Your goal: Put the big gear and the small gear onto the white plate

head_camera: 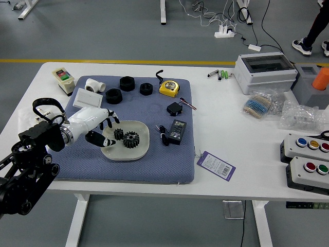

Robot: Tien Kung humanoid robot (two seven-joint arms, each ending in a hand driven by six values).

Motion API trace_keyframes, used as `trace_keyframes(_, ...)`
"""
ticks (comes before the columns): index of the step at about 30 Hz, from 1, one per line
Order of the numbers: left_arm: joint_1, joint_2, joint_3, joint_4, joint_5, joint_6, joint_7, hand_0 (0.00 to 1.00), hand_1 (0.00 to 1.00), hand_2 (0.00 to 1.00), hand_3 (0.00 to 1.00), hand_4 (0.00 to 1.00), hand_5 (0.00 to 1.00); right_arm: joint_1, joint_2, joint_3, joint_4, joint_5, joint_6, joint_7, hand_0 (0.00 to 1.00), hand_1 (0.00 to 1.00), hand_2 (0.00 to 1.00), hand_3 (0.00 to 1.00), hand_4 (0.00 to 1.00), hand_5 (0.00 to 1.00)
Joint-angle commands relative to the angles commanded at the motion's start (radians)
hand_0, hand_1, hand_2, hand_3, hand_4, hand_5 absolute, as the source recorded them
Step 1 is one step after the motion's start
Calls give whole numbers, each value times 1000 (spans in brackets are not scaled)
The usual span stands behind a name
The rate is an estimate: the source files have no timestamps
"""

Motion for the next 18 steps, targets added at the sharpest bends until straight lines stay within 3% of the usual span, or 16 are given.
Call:
trace_keyframes(2,1,1,-2,-4,0,0,1,400,517,611,714,998,333,0,0,0,0,0,0,0,698,708,737,563,788,642)
trace_keyframes(3,1,2,-4,-8,0,0,1,422,575,667,721,998,372,0,0,0,0,1,0,0,697,709,737,563,789,642)
trace_keyframes(8,3,2,-22,-33,0,4,0,422,575,667,721,998,372,0,0,-1,0,0,0,-1,697,709,737,563,789,642)
trace_keyframes(9,5,1,-28,-39,0,13,-1,494,662,723,732,998,396,0,0,-1,0,0,0,-1,698,709,737,563,789,642)
trace_keyframes(10,5,1,-30,-42,0,16,-2,494,662,723,732,998,396,0,0,-1,0,0,0,-1,698,709,737,563,789,642)
trace_keyframes(14,13,-6,-53,-38,0,78,-16,494,662,723,732,998,396,1,0,-1,0,-1,1,-2,698,709,737,563,789,642)
trace_keyframes(15,16,-8,-60,-32,0,91,-20,625,741,798,749,998,442,1,0,-1,0,-2,1,-2,698,708,737,563,790,642)
trace_keyframes(18,26,-12,-78,-19,-43,116,-30,625,741,798,749,998,442,1,0,-2,0,-1,1,-2,698,708,737,563,790,642)
